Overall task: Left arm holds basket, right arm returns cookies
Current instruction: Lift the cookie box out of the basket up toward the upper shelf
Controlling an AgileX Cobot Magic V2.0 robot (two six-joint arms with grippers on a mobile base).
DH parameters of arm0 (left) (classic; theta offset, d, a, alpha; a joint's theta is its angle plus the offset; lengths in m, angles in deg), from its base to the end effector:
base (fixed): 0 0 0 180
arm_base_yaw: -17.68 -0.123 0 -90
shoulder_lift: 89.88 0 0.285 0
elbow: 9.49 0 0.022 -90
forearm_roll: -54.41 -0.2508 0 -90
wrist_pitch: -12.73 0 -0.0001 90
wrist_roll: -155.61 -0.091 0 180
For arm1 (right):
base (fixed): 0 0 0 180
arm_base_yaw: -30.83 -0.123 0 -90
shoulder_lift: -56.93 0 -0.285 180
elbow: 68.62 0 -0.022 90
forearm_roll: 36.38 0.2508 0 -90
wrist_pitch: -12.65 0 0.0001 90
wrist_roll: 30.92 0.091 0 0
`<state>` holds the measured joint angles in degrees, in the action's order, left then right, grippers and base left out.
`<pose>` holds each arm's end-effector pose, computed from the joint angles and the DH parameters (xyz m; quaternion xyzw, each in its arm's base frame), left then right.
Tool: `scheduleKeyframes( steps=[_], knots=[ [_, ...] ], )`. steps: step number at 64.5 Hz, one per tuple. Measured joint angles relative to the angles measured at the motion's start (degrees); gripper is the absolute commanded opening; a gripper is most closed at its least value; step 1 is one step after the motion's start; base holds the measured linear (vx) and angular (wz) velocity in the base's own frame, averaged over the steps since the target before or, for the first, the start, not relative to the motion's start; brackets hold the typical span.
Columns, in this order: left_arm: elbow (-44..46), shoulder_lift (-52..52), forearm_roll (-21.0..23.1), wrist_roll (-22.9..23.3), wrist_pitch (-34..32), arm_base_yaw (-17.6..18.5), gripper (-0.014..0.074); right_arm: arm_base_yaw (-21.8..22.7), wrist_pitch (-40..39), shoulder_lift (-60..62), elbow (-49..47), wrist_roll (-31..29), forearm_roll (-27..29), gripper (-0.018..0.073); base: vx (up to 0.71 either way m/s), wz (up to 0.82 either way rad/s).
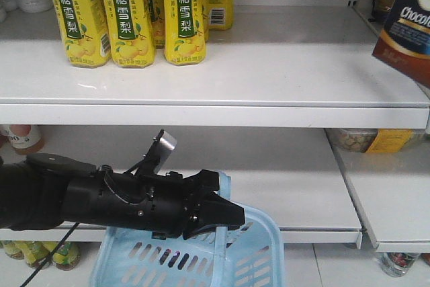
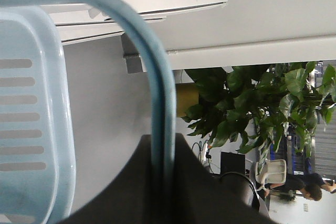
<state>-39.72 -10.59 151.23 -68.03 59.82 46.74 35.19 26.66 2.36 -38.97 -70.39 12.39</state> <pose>0.2377 -0.2079 0.2207 -0.0091 0.8307 -0.5505 0.0819 0.1722 0.0036 0.3968 0.0187 0.7281 0.0909 0.6791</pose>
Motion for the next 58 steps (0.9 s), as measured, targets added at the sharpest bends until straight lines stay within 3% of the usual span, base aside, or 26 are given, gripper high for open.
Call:
scheduleKeyframes(
  steps=[16,26,39,58],
  knots=[
    [0.00,0.00,0.00,0.00,0.00,0.00,-0.0008,-0.44,2.52,-11.24,-4.05,-11.84,7.73,0.0209,0.00,0.00],
    [0.00,0.00,0.00,0.00,0.00,0.00,-0.0008,-5.89,-0.07,-16.90,-6.82,-18.46,9.96,0.0213,0.00,0.00],
    [0.00,0.00,0.00,0.00,0.00,0.00,-0.0008,-11.25,-8.49,-22.61,-7.17,-19.79,10.53,0.0218,0.00,0.00],
    [0.00,0.00,0.00,0.00,0.00,0.00,-0.0008,-11.97,-12.64,-27.11,-7.47,-21.44,10.75,0.0287,0.00,0.00]
  ],
)
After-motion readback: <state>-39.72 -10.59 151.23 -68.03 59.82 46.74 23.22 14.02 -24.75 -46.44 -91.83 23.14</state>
